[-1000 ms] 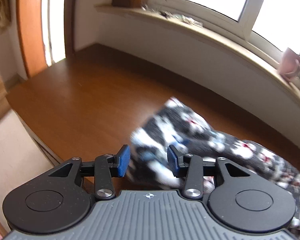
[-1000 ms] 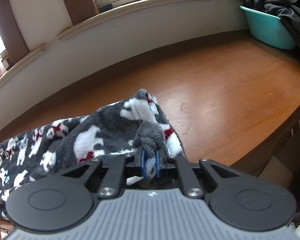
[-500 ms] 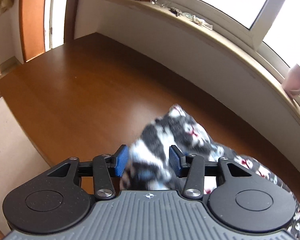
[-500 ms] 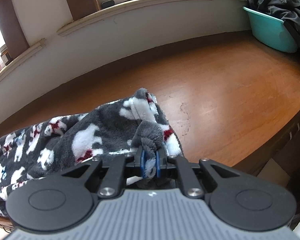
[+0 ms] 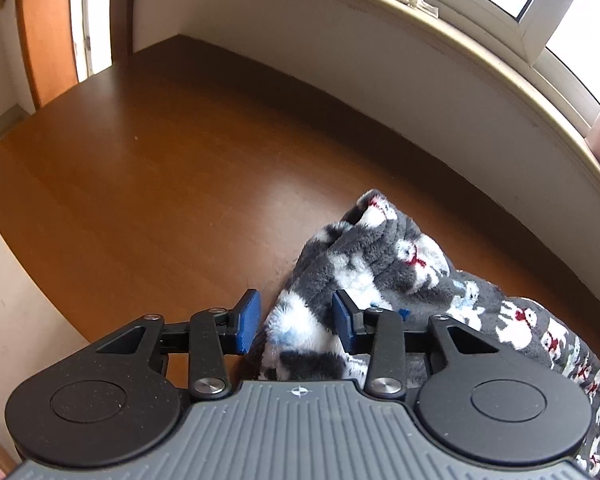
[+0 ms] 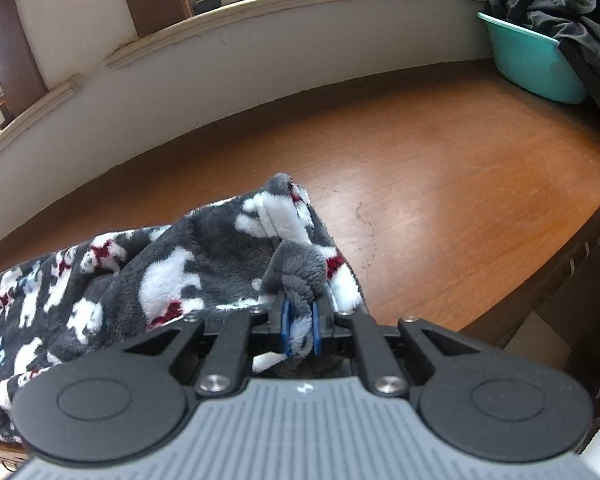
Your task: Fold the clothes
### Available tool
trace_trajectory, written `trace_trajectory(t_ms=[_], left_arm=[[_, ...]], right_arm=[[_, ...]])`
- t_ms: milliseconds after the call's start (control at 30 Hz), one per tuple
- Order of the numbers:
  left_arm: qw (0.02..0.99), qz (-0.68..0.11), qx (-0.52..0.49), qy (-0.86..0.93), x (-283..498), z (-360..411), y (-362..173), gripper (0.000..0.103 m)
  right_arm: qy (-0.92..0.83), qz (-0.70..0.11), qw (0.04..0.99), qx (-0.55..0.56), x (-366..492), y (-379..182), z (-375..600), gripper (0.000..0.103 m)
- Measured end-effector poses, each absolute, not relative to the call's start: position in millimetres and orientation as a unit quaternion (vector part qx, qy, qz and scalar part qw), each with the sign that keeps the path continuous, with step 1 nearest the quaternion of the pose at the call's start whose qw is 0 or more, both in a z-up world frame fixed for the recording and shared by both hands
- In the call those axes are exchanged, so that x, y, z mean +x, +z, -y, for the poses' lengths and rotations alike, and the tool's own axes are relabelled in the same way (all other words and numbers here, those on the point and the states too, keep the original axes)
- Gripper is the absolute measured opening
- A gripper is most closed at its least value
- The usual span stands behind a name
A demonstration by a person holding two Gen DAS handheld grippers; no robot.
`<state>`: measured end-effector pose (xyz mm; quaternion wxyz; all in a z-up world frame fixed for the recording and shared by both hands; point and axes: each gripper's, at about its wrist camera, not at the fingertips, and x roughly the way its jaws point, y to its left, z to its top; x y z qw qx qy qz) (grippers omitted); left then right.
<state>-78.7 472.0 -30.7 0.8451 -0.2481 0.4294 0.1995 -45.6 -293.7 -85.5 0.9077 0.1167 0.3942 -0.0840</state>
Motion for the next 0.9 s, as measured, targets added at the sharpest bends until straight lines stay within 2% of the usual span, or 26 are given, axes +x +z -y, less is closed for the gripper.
trace_trajectory(t_ms=[100,167,233,333,600,900], left_arm=[[0.841,-0.430,-0.272,0.183,-82.2,-473.8,-33.1,0.044],[0.842,-0.428,-0.277,0.177,-84.3,-470.1,-30.3,0.037],[0.840,-0.428,-0.281,0.180,-87.0,-467.4,-28.1,0.025],[0.841,-0.423,-0.285,0.181,-91.8,-461.9,-21.6,0.020],[0.864,-0.401,-0.247,0.179,-71.8,-459.3,9.8,0.016],[0.934,-0.290,-0.173,0.116,-12.4,-456.9,84.8,0.014]], right_arm=[[-0.089,-0.396,0.907,0.115,-45.2,-85.2,292.0,0.011],[-0.092,-0.396,0.906,0.115,-45.2,-85.1,291.0,0.011],[-0.095,-0.397,0.906,0.114,-45.0,-85.3,290.2,0.011],[-0.098,-0.397,0.905,0.114,-45.1,-86.1,289.6,0.011],[-0.102,-0.396,0.905,0.117,-45.2,-86.6,288.1,0.011],[-0.106,-0.396,0.904,0.120,-47.5,-90.0,285.3,0.011]])
